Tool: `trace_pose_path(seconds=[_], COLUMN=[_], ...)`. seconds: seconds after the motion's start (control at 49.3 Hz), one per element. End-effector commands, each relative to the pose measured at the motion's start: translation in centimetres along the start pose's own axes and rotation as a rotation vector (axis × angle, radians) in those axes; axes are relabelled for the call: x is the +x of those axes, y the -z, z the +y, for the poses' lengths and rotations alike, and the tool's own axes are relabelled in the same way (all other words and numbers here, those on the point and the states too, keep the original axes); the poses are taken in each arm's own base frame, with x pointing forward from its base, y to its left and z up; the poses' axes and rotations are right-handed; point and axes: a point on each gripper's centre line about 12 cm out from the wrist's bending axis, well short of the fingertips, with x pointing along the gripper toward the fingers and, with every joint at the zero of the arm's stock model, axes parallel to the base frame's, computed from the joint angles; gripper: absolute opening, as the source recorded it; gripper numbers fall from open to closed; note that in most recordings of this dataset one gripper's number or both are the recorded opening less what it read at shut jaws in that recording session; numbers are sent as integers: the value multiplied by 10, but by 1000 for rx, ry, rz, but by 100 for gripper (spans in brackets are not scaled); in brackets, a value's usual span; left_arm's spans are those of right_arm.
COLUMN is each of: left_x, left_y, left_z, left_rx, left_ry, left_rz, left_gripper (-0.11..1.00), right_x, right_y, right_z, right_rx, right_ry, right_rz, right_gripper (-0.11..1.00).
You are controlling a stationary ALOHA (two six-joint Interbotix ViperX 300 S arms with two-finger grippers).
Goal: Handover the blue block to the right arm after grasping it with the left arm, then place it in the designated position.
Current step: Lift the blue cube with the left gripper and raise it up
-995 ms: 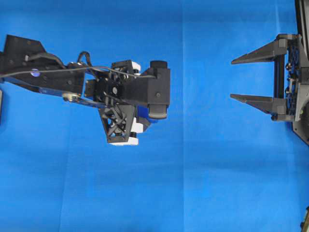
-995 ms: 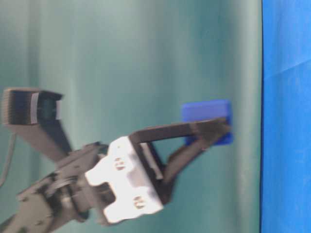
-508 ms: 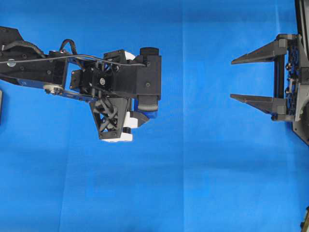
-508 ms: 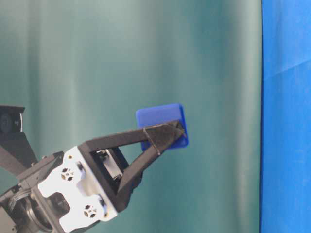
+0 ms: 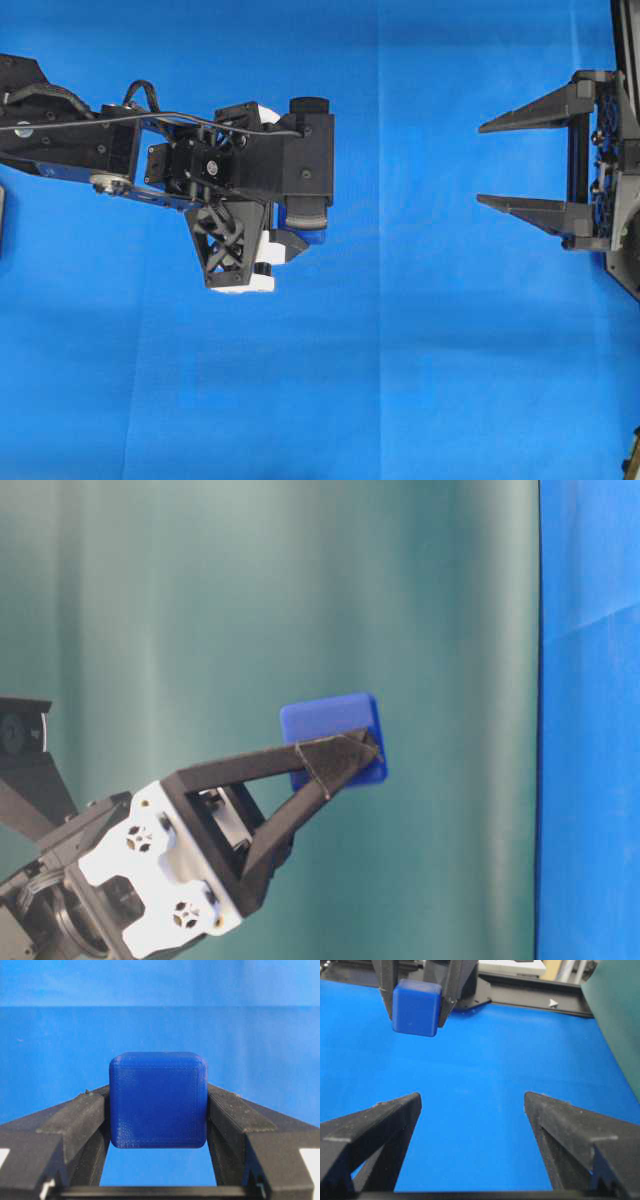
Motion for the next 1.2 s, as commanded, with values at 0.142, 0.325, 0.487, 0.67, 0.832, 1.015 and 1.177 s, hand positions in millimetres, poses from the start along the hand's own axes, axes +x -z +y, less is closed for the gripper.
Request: trace_pose_path(seconds=[0.142, 0.325, 0.487, 0.67, 0.832, 1.015, 1.177], left_x=[-16, -16, -16, -16, -17, -26, -37], left_y=[-10, -10, -10, -10, -11, -7, 4], left_z=[1, 2, 2, 2, 2, 2, 6], left_rx=[-2, -3, -3, -3, -5, -6, -13], left_ry=[-2, -3, -3, -3, -2, 3, 6], left_rz=[-51, -51, -51, -51, -57, -132, -270], left_gripper=[49, 48, 49, 49, 49, 49, 49], right_x=[2, 3, 3, 3, 3, 3, 3], right_y=[-12, -11, -11, -11, -11, -11, -13], right_z=[0, -1, -1, 0, 0, -1, 0], right_rx=[5, 3, 5, 5, 3, 5, 5], right_ry=[2, 3, 3, 2, 1, 3, 2], right_rz=[-29, -28, -28, -28, -28, -22, -25], right_gripper=[97, 97, 97, 97, 97, 97, 97])
